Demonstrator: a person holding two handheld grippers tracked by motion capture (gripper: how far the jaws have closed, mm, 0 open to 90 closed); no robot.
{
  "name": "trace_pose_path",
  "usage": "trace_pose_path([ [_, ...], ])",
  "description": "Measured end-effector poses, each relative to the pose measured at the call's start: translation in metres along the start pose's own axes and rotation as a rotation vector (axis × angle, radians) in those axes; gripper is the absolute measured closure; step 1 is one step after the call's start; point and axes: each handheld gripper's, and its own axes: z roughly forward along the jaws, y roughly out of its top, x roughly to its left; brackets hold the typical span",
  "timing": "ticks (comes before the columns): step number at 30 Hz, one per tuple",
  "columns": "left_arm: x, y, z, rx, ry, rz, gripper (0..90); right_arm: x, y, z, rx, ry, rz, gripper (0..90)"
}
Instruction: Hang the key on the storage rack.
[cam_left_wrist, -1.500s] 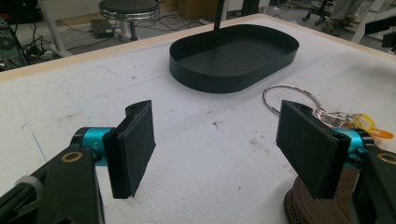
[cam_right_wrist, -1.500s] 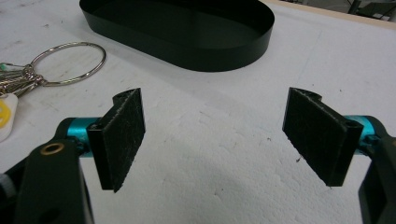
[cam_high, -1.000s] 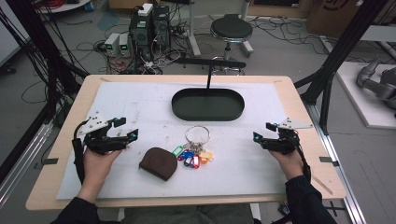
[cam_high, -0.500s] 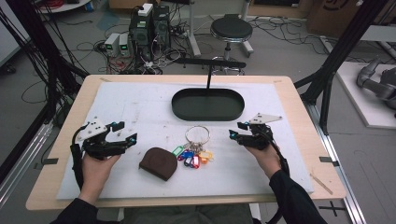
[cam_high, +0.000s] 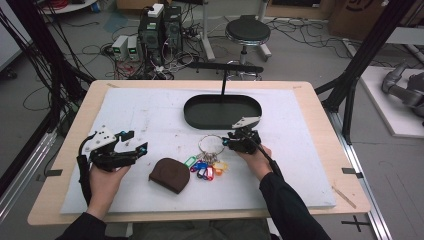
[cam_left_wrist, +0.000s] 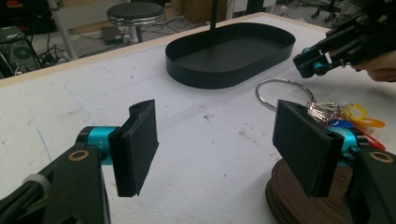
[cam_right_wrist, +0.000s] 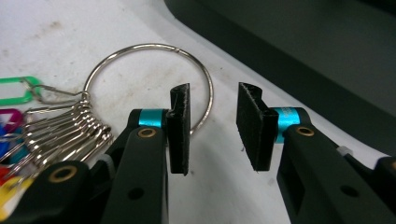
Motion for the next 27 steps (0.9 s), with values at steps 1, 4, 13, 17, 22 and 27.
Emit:
trace_pose_path([
  [1, 0.000, 0.000, 0.000, 0.000, -0.001, -0.001, 30.9, 0.001, 0.002, 0.003, 0.006, -0.005, 0.002, 67.4],
  [4, 0.000, -0.001, 0.000, 0.003, -0.004, -0.003, 30.9, 0.004, 0.006, 0.012, 0.033, -0.027, 0.002, 68.5],
  [13, 0.001, -0.003, 0.000, 0.012, -0.004, -0.010, 30.9, 0.010, 0.006, 0.020, 0.065, -0.035, -0.001, 85.0],
  [17, 0.000, -0.003, -0.001, 0.013, 0.004, -0.009, 30.9, 0.008, 0.006, 0.019, 0.064, -0.032, -0.001, 88.1],
  [22, 0.000, -0.003, -0.001, 0.017, 0.003, -0.008, 30.9, 0.000, 0.005, 0.013, 0.014, -0.003, 0.054, 88.4],
  [27, 0.001, -0.004, 0.000, 0.019, 0.002, -0.013, 30.9, -0.006, 0.008, -0.002, -0.064, 0.049, 0.093, 88.4],
])
